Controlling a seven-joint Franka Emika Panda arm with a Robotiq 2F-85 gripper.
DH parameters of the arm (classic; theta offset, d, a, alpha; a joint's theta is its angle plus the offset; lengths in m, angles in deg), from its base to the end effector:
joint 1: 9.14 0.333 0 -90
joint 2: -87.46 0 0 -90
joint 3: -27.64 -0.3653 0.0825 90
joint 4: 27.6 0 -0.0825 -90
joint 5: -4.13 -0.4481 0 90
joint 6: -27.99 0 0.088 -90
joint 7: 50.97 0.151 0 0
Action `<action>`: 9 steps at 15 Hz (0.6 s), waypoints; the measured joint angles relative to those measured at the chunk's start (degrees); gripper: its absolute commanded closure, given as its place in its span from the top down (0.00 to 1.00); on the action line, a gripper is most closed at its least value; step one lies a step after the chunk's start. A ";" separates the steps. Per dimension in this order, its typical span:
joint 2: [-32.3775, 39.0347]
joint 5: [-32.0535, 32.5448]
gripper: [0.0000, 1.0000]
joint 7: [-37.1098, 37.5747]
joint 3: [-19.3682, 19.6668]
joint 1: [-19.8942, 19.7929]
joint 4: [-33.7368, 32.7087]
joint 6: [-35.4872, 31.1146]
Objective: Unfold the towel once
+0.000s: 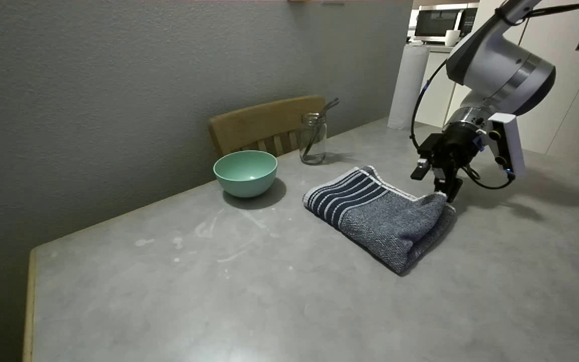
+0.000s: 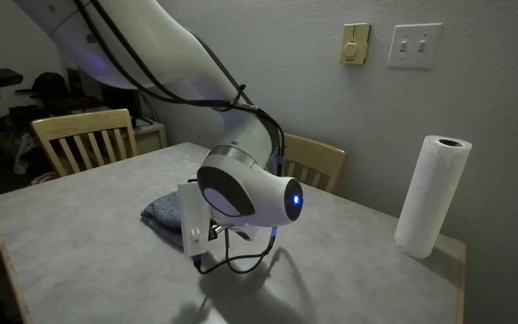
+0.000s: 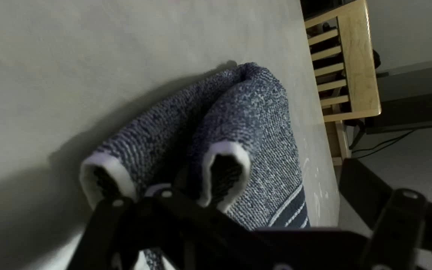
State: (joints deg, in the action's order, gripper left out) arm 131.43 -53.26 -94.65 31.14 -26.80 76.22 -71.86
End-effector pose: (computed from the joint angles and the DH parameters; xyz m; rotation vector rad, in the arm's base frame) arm 0.6178 -0.1190 0.0659 -2.0447 0.2501 0.2294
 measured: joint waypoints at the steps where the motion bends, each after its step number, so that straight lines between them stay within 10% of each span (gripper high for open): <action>1: 0.18 -0.07 1.00 0.69 0.07 0.00 0.02 0.00; 9: 0.26 -1.37 1.00 2.16 0.73 0.00 0.07 -0.05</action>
State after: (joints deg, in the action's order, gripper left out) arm 131.69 -54.63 -92.48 31.87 -26.81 76.29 -71.90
